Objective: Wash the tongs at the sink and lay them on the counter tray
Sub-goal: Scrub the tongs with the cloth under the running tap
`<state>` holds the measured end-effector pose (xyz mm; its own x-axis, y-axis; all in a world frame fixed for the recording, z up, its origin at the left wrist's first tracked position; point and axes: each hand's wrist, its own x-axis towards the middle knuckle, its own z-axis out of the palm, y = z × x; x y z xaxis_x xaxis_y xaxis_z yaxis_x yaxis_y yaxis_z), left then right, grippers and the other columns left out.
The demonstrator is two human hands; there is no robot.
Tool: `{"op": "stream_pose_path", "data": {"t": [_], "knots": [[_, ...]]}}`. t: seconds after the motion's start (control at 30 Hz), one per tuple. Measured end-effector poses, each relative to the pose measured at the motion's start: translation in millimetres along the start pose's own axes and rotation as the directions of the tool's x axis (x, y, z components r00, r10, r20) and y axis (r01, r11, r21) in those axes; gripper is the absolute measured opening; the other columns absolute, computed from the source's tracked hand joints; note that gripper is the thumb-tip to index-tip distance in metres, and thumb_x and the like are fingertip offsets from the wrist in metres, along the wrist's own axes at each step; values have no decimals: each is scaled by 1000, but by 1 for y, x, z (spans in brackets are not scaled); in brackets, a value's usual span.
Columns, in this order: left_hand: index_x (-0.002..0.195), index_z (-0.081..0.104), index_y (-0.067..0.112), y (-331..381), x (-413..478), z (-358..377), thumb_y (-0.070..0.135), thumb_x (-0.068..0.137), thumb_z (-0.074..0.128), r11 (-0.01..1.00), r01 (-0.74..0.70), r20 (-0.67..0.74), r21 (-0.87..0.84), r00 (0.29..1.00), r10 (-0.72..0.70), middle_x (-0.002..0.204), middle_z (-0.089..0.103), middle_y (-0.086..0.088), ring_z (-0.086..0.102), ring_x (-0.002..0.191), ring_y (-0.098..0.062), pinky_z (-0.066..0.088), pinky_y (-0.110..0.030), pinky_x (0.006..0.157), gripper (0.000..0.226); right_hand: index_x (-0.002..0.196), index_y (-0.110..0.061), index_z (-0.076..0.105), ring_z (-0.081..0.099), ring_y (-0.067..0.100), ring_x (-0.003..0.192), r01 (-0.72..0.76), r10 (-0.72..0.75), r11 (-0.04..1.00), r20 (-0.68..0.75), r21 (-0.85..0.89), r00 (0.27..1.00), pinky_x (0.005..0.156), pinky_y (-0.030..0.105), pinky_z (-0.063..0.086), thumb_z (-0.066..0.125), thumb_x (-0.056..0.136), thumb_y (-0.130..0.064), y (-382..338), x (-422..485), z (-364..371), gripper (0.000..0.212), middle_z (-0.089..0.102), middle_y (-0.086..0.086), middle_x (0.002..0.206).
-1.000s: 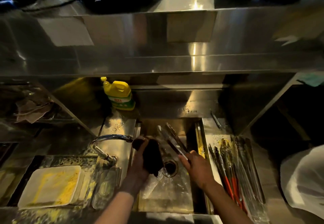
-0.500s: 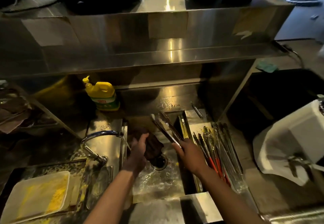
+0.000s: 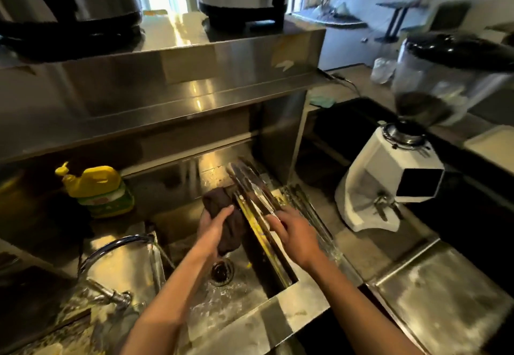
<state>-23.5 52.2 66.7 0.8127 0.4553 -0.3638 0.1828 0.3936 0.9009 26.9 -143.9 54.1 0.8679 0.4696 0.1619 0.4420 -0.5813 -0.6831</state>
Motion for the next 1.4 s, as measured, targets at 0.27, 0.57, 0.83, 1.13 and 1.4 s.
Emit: {"op": "stream_pose_path", "data": {"t": [0.27, 0.57, 0.83, 1.13, 1.4], "knots": [[105, 65, 15, 14, -28, 95, 15, 87, 69, 1000, -8, 281, 15, 960, 4, 99, 74, -15, 70, 93, -33, 55, -48, 89, 18, 71, -43, 53, 53, 3, 72, -71, 92, 995, -328, 75, 940, 63, 22, 38, 42, 99, -55, 1, -45, -92, 32, 50, -16, 79], [111, 67, 23, -11, -68, 225, 21, 82, 75, 986, -62, 562, 157, 826, -38, 106, 74, -8, 68, 103, -28, 50, -50, 100, 30, 63, -37, 56, 53, 8, 67, -207, 271, 962, -657, 176, 703, 62, 30, 42, 39, 93, -71, 62, -117, -185, 48, 51, -10, 71], [104, 65, 19, -55, -117, 347, 14, 85, 72, 958, -146, 698, 249, 712, -73, 101, 74, -11, 70, 98, -29, 52, -51, 96, 21, 70, -13, 63, 55, 14, 66, -264, 358, 932, -748, 248, 560, 67, 45, 48, 48, 98, -54, 123, -177, -261, 51, 55, -2, 73], [111, 62, 17, -124, -200, 492, 17, 84, 72, 953, -96, 777, 286, 606, -172, 100, 74, -15, 70, 96, -38, 53, -59, 90, 29, 67, -30, 59, 58, 12, 68, -333, 439, 890, -777, 311, 451, 64, 21, 43, 50, 96, -51, 207, -264, -362, 37, 57, -6, 74], [113, 64, 16, -170, -273, 609, 17, 86, 70, 950, -65, 830, 305, 507, -232, 103, 74, -11, 71, 97, -26, 56, -45, 90, 28, 70, -20, 61, 57, 11, 69, -393, 478, 853, -815, 343, 326, 63, 15, 41, 52, 97, -47, 260, -333, -454, 40, 59, -3, 73]]}}
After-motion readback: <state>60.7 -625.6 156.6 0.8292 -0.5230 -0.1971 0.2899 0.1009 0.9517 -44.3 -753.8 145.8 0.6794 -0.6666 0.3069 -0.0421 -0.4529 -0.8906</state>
